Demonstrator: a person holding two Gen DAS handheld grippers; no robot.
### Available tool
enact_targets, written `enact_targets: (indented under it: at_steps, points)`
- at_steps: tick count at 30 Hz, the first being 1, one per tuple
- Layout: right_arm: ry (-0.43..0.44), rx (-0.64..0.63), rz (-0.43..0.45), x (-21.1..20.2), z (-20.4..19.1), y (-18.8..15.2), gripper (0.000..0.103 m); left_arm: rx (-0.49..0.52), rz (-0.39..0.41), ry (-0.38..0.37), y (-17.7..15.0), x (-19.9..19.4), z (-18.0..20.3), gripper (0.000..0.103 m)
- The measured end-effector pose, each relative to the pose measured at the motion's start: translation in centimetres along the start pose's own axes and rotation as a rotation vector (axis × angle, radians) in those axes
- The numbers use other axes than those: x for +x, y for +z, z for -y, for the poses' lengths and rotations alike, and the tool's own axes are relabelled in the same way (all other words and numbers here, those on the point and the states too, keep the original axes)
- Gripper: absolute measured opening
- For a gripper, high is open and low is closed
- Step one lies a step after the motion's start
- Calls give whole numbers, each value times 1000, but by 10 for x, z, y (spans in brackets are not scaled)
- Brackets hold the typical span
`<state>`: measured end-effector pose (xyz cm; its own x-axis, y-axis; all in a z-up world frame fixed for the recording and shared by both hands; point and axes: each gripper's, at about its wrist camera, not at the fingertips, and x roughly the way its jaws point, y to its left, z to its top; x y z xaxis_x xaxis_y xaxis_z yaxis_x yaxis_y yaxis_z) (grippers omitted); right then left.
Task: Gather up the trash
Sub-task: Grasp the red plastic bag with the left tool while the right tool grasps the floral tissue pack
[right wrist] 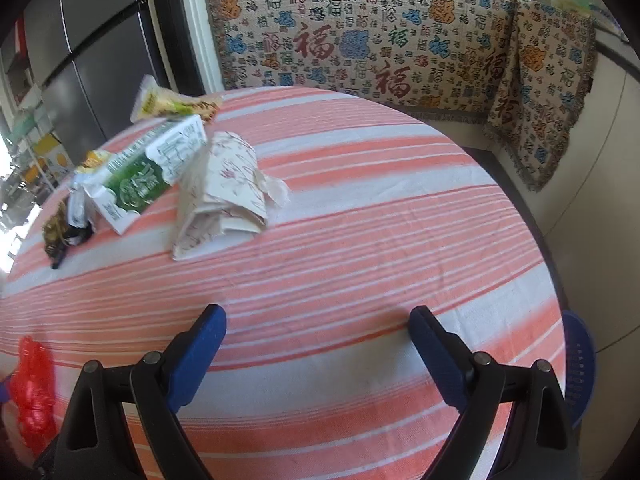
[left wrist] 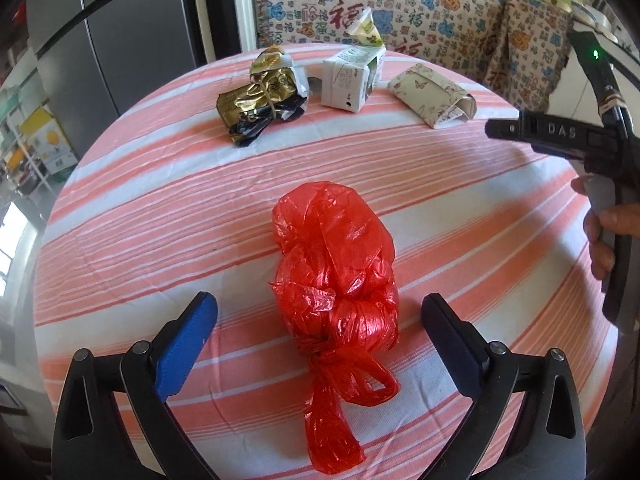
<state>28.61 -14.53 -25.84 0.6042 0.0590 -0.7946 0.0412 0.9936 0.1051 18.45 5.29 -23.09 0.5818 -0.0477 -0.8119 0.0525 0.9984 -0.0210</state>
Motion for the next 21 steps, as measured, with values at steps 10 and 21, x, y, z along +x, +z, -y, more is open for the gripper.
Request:
enact_targets:
  at_steps: [10, 21]
  points:
    - [117, -173, -219, 39, -48, 87, 95, -12, 32, -59, 9, -6, -12, 91]
    - [48, -284, -317, 29, -53, 89, 59, -49, 29, -157, 8, -7, -16, 46]
